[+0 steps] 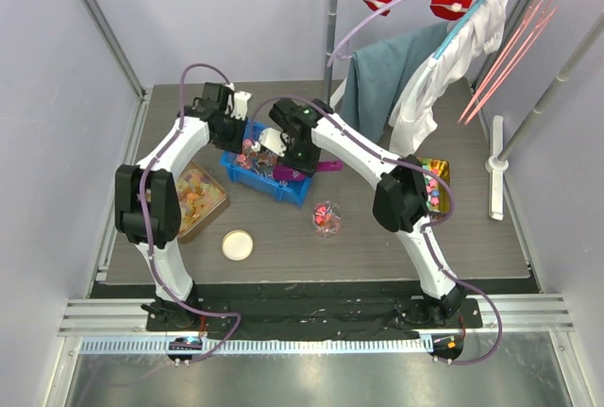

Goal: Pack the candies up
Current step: Scoop the fake candies from the storage box.

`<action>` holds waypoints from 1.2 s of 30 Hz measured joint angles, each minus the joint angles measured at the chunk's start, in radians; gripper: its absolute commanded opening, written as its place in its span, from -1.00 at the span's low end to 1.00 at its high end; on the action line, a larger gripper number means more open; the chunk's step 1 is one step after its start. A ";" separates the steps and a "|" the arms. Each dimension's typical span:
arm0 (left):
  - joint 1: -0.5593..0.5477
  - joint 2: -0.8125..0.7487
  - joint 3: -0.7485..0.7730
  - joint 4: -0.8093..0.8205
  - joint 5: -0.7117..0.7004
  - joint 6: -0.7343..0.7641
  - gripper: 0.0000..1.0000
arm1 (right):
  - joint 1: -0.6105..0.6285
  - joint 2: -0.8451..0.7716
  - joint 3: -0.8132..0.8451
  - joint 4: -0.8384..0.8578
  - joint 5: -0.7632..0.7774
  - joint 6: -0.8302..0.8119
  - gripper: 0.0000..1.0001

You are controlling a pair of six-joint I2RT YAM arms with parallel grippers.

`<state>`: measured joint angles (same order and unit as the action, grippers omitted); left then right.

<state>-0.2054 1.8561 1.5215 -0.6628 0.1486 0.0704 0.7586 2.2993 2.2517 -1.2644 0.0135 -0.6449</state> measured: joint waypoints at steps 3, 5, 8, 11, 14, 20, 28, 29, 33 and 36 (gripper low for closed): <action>0.000 -0.005 0.000 0.002 -0.008 0.001 -1.00 | 0.004 0.010 0.000 0.040 -0.024 0.030 -0.98; -0.001 -0.005 0.000 0.003 -0.006 0.000 -1.00 | 0.011 0.013 -0.002 0.073 -0.039 0.048 -0.98; -0.003 -0.005 0.000 0.005 0.004 -0.002 -1.00 | 0.027 0.013 -0.015 0.133 -0.056 0.076 -0.98; -0.004 -0.005 -0.010 0.008 0.010 -0.002 -1.00 | 0.037 0.013 -0.050 0.195 -0.066 0.100 -0.98; -0.004 -0.005 -0.023 0.008 0.010 -0.002 -1.00 | 0.039 0.010 -0.105 0.268 -0.084 0.122 -0.98; -0.003 -0.005 -0.028 0.013 0.018 -0.003 -1.00 | 0.039 -0.066 -0.287 0.457 -0.091 0.171 -0.98; -0.001 0.002 -0.028 0.041 0.057 -0.002 -1.00 | 0.039 -0.125 -0.409 0.623 -0.042 0.219 -0.98; 0.002 0.008 -0.028 0.045 0.070 -0.002 -1.00 | 0.037 -0.132 -0.418 0.631 -0.042 0.225 -0.98; 0.017 0.039 -0.027 0.056 0.132 -0.010 -1.00 | 0.029 -0.158 -0.452 0.650 -0.042 0.234 -0.98; 0.031 0.067 -0.021 0.058 0.183 -0.014 -1.00 | 0.023 -0.185 -0.482 0.666 -0.041 0.235 -0.98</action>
<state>-0.1749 1.9228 1.5009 -0.6052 0.3313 0.0563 0.7811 2.1139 1.7699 -0.5987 -0.0277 -0.4095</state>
